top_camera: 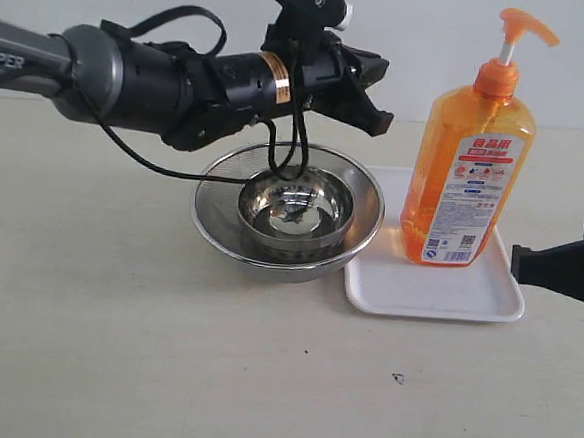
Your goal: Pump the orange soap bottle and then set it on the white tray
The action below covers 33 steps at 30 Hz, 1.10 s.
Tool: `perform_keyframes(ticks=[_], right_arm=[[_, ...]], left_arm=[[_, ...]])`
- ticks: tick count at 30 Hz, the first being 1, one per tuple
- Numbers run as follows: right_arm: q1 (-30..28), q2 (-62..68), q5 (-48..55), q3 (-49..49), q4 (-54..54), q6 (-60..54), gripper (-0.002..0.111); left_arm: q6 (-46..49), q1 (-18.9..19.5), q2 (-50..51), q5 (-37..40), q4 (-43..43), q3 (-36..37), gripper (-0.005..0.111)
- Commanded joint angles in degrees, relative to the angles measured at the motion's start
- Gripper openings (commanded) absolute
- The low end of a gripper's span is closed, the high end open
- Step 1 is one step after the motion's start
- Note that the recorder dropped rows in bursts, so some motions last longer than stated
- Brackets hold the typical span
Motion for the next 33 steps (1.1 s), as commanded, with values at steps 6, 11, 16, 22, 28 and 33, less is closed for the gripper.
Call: perform_keyframes(ticks=[6,11,16,22,28,33], right_arm=[[-0.2,2.4,-1.0,-4.8,-1.5,-2.8,0.0],[-0.2,9.2,0.1,-10.3,-1.5,-5.1,0.0],[-0.3,15.3,1.9,-12.9,-1.5,-5.4,0.0],[-5.0,17.5,1.7,-13.2,-1.5,-5.1,0.0],[-8.9,17.5,-2.2,-13.2,-1.5,-5.1,0.0],[-8.9,17.5,-2.5,-13.3,-1.5,-5.1,0.0]], left_arm=[[-9.1,0.8,5.9,-6.4,15.5,-4.9,0.005],[-12.0,0.8,7.1,-6.1,15.1,-7.0,0.005],[-14.8,0.6,8.5,-6.7,16.6,-8.1,0.005],[-17.1,0.6,9.2,-7.8,20.0,-8.7,0.005],[-17.1,0.6,10.5,-7.8,20.1,-10.4,0.005],[-17.8,-0.1,12.3,-7.5,20.1,-12.9,0.005]])
